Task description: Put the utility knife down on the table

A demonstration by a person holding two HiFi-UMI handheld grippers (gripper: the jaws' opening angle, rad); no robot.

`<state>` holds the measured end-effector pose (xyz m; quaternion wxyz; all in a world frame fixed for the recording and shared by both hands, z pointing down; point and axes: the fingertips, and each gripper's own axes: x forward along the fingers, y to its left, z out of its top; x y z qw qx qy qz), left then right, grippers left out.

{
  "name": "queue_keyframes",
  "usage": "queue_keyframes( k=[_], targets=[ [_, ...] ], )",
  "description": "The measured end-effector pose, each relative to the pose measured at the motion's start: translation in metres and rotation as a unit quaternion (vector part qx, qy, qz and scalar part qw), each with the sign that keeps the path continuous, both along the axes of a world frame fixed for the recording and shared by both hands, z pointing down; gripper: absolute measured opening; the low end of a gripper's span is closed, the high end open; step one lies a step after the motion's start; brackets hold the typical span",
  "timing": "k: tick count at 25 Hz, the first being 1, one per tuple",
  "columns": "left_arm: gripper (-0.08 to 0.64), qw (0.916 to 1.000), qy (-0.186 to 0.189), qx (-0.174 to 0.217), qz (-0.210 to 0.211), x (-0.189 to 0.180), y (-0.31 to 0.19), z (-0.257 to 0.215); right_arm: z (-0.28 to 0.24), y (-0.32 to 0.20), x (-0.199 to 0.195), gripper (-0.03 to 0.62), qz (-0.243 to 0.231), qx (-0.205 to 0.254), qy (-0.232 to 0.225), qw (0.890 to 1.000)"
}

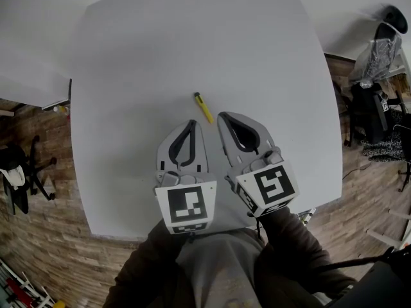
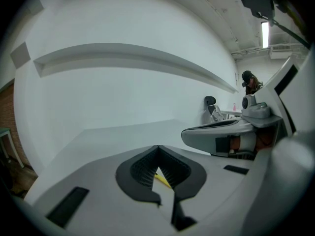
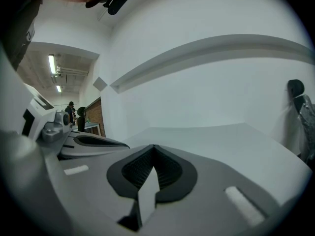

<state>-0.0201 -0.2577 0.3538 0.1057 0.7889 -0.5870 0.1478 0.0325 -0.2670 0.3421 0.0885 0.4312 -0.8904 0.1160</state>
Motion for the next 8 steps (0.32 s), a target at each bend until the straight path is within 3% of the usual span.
queue_keyframes(
  k=[8],
  targets=[
    [0.002, 1.0000, 0.001, -0.001, 0.000, -0.0023, 0.0010, 0.0002, -0.0010, 0.0005, -0.0019, 0.001, 0.002, 0.000, -0.001, 1.000]
  ],
)
